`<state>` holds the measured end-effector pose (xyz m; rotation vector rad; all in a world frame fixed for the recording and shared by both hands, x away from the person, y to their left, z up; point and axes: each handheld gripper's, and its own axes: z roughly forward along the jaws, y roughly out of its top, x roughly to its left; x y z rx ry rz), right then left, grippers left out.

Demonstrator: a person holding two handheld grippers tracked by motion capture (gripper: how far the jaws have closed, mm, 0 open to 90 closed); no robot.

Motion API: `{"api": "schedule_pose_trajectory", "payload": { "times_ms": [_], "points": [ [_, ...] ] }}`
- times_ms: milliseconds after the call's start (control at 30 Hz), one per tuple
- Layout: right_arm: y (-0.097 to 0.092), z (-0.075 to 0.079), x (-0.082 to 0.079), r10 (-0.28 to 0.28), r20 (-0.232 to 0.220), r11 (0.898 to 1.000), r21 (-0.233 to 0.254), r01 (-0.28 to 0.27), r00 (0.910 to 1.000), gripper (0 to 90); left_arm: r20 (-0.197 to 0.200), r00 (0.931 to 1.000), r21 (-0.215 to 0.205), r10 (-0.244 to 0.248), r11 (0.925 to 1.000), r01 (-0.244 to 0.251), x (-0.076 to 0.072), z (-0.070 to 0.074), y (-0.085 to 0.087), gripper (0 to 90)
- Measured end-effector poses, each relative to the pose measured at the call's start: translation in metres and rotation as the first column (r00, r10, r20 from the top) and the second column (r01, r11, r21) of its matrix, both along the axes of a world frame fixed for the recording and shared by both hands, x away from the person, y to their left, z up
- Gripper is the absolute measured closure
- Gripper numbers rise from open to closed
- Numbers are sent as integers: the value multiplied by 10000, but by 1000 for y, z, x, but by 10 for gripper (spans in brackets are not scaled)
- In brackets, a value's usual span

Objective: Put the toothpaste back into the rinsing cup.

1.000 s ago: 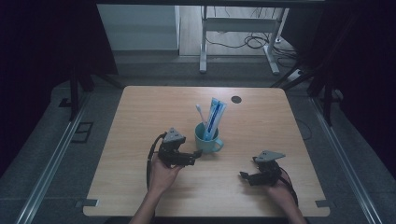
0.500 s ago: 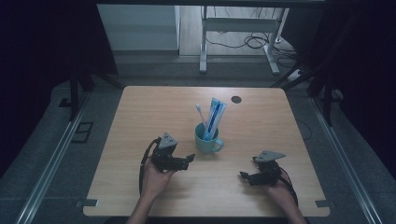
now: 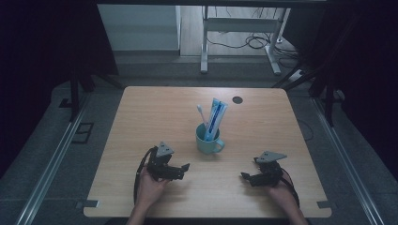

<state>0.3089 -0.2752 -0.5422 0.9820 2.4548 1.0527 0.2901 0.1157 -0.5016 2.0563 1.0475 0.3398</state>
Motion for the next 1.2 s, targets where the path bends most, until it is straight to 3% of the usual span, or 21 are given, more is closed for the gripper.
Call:
{"api": "schedule_pose_trajectory", "payload": {
  "times_ms": [467, 733, 967, 1200],
  "points": [
    [0, 0, 0, 8, 2, 10000, 4, -8, 10000, 140, -537, 9981, 100, 306, 9995, -301, -11, -25, 9, 39],
    [0, 0, 0, 0, 4, 10000, -2, 0, 10000, 140, -758, 9967, 518, 276, 9984, -237, -15, -41, 6, 39],
    [0, 0, 0, -1, 8, 10000, -3, 1, 10000, 140, -403, 9990, 1367, 199, 9905, -142, -19, -43, 0, 39],
    [0, 0, 0, -2, 4, 10000, 4, 2, 10000, 140, -412, 9990, 1377, 191, 9904, -132, -19, -43, 0, 34]
  ]
}}
